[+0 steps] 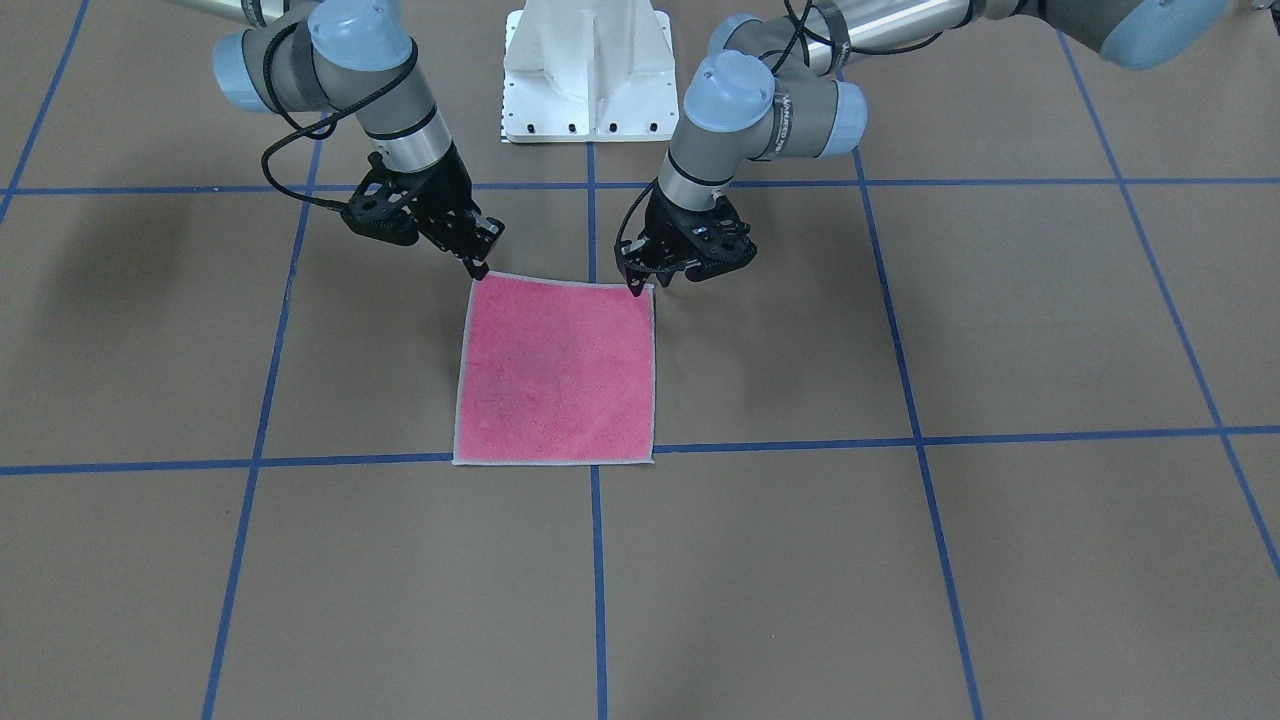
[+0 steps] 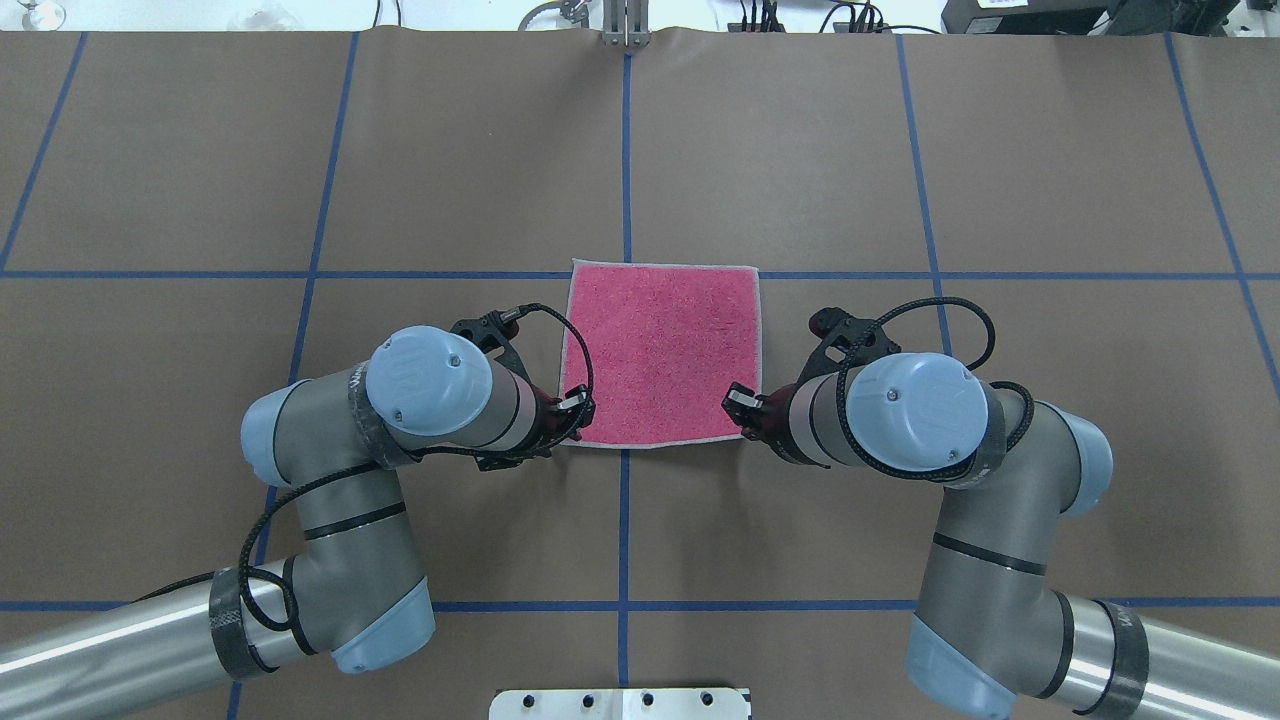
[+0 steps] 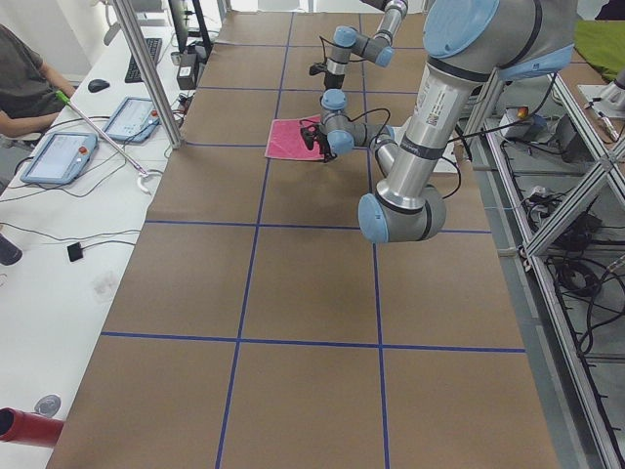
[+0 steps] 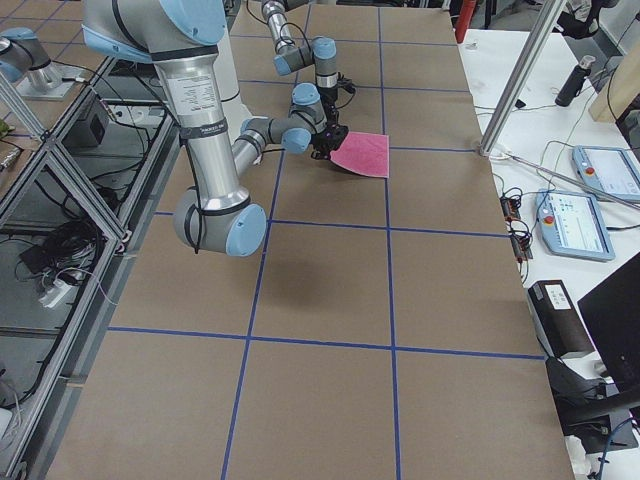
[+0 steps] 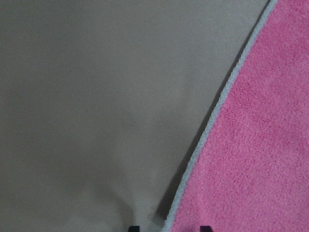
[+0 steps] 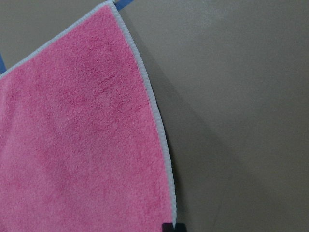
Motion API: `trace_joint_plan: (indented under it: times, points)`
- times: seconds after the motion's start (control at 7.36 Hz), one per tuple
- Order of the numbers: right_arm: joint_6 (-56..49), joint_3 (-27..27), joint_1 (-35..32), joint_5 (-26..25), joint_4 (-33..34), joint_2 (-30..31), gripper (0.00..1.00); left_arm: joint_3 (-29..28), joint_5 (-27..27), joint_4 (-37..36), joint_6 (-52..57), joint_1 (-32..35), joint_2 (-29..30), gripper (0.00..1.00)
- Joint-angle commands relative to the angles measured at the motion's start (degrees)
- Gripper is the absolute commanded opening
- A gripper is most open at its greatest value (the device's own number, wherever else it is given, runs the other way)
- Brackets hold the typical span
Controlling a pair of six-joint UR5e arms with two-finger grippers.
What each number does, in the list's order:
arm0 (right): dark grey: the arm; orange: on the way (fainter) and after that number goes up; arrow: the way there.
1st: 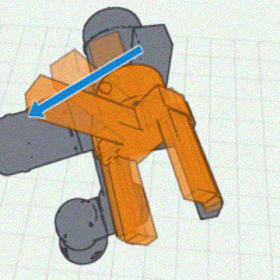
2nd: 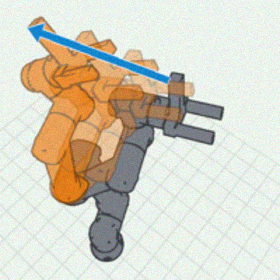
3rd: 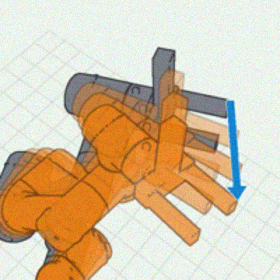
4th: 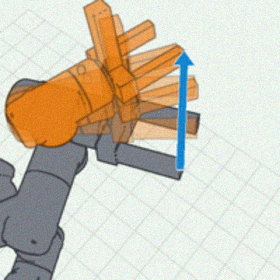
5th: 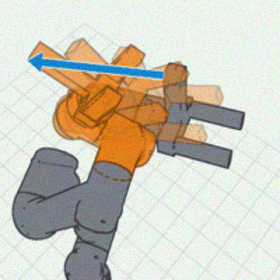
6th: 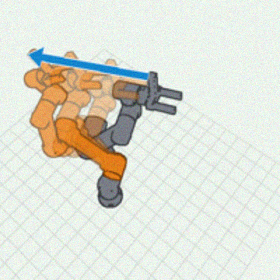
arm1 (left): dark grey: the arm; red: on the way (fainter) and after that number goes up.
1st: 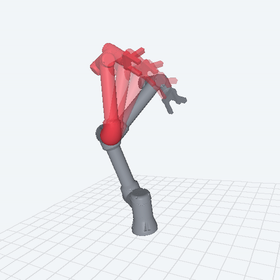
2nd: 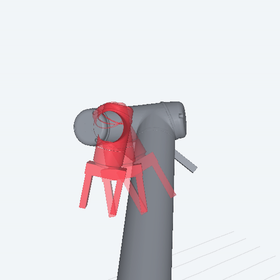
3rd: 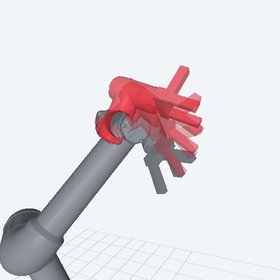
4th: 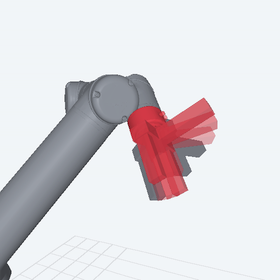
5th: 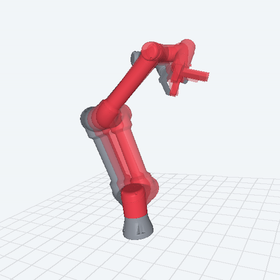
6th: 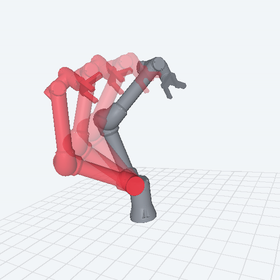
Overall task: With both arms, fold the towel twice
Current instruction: 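Grasp the near towel corners with both grippers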
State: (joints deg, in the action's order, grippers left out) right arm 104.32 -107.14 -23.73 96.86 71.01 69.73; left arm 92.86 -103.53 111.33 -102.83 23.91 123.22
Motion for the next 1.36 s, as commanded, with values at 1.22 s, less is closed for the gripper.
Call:
trace_joint_plan:
  times: [1.22]
  points:
    - [0.00,-0.35,0.00,0.44,0.00,-0.04,0.00,1.61,-0.18,-0.23,-0.35,0.35,0.44,0.00]
